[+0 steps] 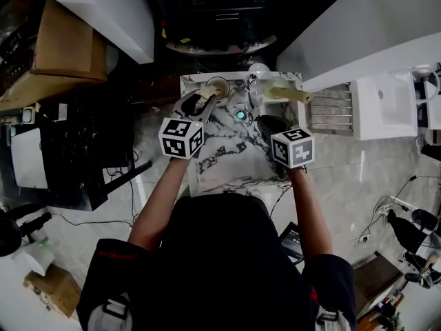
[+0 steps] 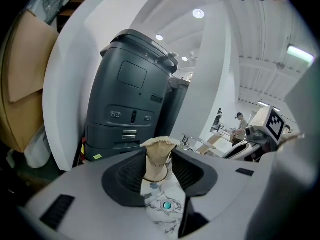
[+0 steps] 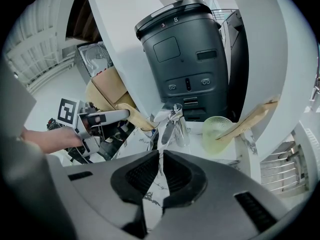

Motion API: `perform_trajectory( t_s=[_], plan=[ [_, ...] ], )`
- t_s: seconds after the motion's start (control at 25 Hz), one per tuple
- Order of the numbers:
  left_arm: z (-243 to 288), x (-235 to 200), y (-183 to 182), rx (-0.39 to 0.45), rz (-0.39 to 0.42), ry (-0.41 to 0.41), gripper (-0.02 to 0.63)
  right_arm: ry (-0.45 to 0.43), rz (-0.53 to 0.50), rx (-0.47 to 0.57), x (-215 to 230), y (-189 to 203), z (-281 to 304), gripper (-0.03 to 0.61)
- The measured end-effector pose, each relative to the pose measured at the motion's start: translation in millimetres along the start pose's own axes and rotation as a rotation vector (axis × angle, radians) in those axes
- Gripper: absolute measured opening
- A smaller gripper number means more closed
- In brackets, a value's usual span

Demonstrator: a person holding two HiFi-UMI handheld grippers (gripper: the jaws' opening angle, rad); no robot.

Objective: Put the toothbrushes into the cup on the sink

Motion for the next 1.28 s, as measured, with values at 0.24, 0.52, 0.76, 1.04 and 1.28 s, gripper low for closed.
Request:
perform_trajectory(
  t_s=[0.24, 0.52, 0.76, 1.04, 1.28],
  plan=[
    [-2, 1, 0, -0.006, 0.003, -0.007, 0.153, -0.002, 0.001, -0.004, 0, 0, 0, 0.052],
    [-15, 0, -2, -0.010, 0.008, -0.049, 0.153, -0.007, 0.009, 0.005, 0, -1, -2, 0.052],
    [-27, 3, -4, -0.006, 0.012, -0.080, 0.153, -0.038, 0.005, 0.036, -6, -9, -6, 0.052],
    [-40, 17, -6, -0.004, 0.009, -0.108, 0.152, -0.065, -0.014, 0.038, -12, -4, -15, 0.052],
    [-50, 34, -6, -0.010, 0.008, -0.131, 0.111, -0.085, -0.025, 0.053, -8, -4, -26, 0.052]
  ],
)
Point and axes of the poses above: the fingertips, and each gripper's own axes: z forward along the fingers, x to its right, y out of its underside, the point moved 5 cm from there along -z, backward along the fingers, and after that the axes turned 15 degrees about z, right-handed, at the moved point
